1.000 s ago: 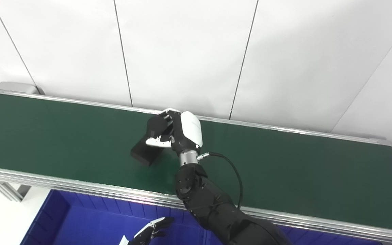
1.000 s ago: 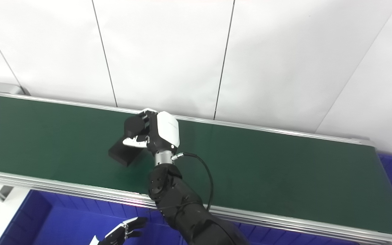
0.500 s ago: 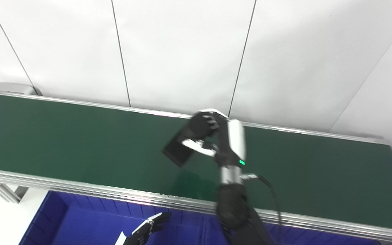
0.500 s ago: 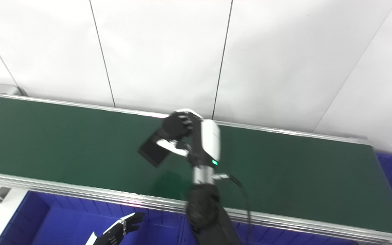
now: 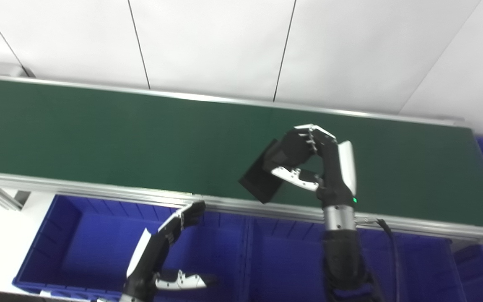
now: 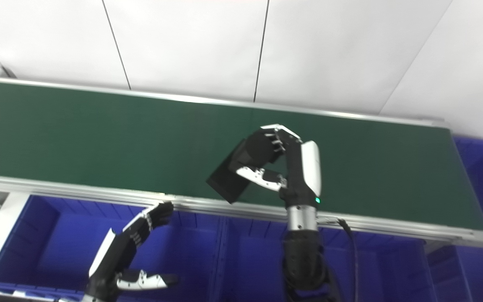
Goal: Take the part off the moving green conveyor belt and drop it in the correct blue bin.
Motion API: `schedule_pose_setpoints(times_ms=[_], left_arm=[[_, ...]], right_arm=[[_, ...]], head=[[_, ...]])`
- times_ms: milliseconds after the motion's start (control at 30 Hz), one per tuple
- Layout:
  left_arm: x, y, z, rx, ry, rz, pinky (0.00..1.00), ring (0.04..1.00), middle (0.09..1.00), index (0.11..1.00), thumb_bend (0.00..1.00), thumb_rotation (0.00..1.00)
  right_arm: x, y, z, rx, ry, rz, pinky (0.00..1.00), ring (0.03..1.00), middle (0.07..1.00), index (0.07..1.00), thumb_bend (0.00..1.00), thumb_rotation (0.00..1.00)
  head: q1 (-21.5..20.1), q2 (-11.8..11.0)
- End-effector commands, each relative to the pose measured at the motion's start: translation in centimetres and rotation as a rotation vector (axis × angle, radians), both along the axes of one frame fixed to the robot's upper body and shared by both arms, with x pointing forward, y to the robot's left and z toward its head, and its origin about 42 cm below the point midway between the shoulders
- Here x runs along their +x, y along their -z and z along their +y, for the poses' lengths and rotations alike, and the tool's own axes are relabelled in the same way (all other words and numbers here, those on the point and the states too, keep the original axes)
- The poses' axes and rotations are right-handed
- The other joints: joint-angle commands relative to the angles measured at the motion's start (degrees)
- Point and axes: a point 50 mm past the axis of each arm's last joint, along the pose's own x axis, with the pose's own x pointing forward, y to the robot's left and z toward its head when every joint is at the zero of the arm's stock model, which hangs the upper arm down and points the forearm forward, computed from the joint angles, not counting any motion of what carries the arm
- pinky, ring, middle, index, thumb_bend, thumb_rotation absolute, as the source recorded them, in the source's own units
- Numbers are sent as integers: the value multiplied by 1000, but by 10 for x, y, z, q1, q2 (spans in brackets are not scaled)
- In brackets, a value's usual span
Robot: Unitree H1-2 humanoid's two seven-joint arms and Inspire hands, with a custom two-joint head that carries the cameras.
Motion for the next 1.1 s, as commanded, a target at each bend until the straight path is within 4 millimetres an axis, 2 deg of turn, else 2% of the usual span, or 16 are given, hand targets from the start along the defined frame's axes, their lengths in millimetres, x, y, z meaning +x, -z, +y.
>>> schedule_pose_setpoints(times_ms=[0,33,67,167,233,300,500,567,633,800,900,1000,1033,1067], left_arm=[[7,-14,-6,-35,19,-73,798,841,860,855,825,223],[7,-15,-6,-37,20,-76,794,838,858,856,825,221],[9,-16,-6,-34,20,-85,793,838,858,856,825,221],[14,-20,-5,-29,23,-103,786,835,858,859,827,242],[16,-22,-6,-38,25,-109,789,839,860,860,830,241],[18,-24,-6,-41,26,-117,790,841,862,860,829,237],[22,-26,-2,-40,30,-124,803,848,863,860,818,226],[22,-26,0,-34,31,-124,813,854,865,862,819,241],[22,-26,2,-22,33,-126,815,857,868,865,816,243],[24,-32,11,0,20,-144,804,853,869,856,829,224],[27,-35,17,8,-3,-154,814,858,864,853,856,260],[28,-33,18,1,-17,-152,818,858,860,854,854,257],[28,-32,18,-1,-19,-149,817,857,861,854,854,262],[28,-31,17,-3,-18,-147,817,857,861,854,854,263]], right_arm=[[-7,-10,-8,14,-16,-37,314,369,439,541,515,0],[-11,-8,-11,14,-19,-27,313,364,437,541,515,0],[-16,-5,-17,7,-22,-5,313,363,437,541,515,0],[-34,6,-33,-29,-35,71,302,352,475,495,522,0],[-44,12,-42,-55,-51,126,306,360,441,536,515,0],[-52,17,-50,-89,-64,160,307,363,464,510,519,0],[-72,38,-73,-224,-90,224,306,382,444,543,516,0],[-75,42,-75,-242,-93,249,299,377,441,546,515,0],[-75,48,-77,-281,-105,280,293,370,437,547,515,0],[-74,58,-82,-392,-104,334,365,431,442,538,518,0],[-71,63,-85,-422,-80,375,398,470,455,535,520,0],[-68,66,-86,-419,-67,408,484,542,468,540,519,0],[-67,68,-85,-411,-64,414,519,589,569,517,517,67],[-66,69,-85,-407,-61,420,524,595,590,513,516,80]], head=[[0,4],[0,4],[-1,13],[-6,22],[-9,29],[-11,36],[-17,39],[-25,27],[-30,29],[-26,31],[-29,34],[-32,32],[-35,31],[-36,30]])
